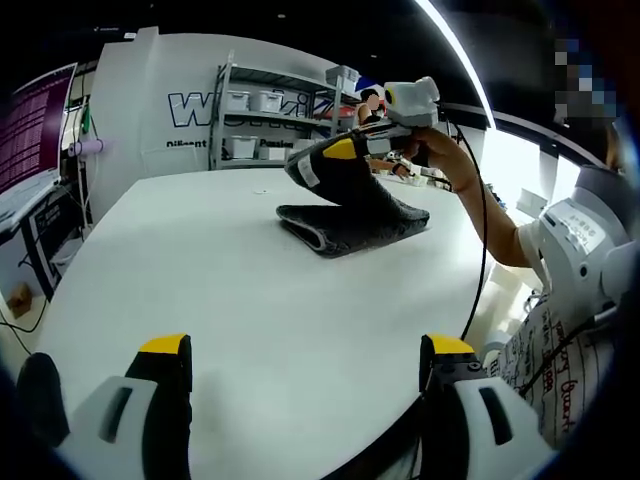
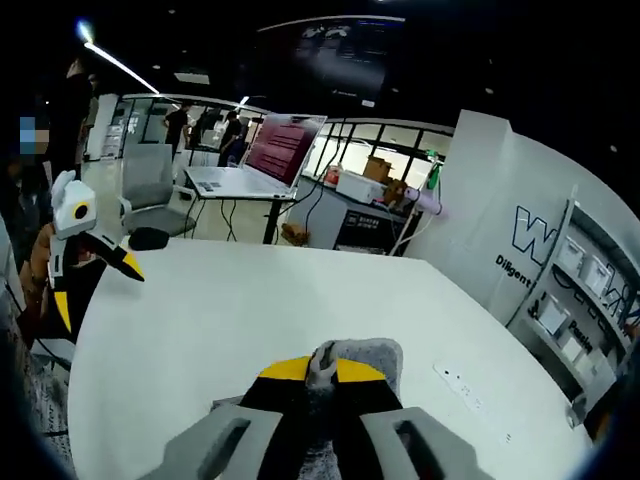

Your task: Fold the towel on the table until its edges align and the towel forms a compact rectangular stack.

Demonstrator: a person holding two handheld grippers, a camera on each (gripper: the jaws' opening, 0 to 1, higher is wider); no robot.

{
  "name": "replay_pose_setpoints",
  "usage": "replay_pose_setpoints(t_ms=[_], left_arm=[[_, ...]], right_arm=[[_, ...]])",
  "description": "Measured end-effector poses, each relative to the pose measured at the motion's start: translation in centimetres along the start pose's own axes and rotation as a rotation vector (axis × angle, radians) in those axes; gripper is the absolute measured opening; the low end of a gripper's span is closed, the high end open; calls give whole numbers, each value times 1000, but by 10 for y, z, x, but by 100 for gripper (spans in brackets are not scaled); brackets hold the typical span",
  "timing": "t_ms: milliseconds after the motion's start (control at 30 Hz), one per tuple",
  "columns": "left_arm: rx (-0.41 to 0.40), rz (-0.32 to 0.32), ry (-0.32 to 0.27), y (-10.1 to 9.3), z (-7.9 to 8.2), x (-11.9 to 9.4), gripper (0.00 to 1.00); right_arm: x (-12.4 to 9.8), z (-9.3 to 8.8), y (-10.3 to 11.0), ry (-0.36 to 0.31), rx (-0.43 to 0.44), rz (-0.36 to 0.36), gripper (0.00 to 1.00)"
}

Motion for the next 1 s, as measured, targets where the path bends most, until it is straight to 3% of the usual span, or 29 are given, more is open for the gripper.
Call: replay_pose_setpoints(t_ms=[467,700,1000], left_arm=[[1,2,11,3,-1,-1,99],[8,-5,16,4,1,1,99],[7,-8,22,3,1,3,99]], right_arm=[[48,-28,37,99,-2,153,11],[57,-41,51,143,-26,243,35],[36,-45,48,148,-54,225,70]])
Point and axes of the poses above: the point that each gripper's makers call its tool centre point, and the gripper's own axes: x roughly forward along the fingers, y roughly to its left, z roughly out of its top, the point moved 10 cm from there along -x, roughly backward along the fingers, and after that the axes turned 9 degrees about y, right-handed, at the moved point
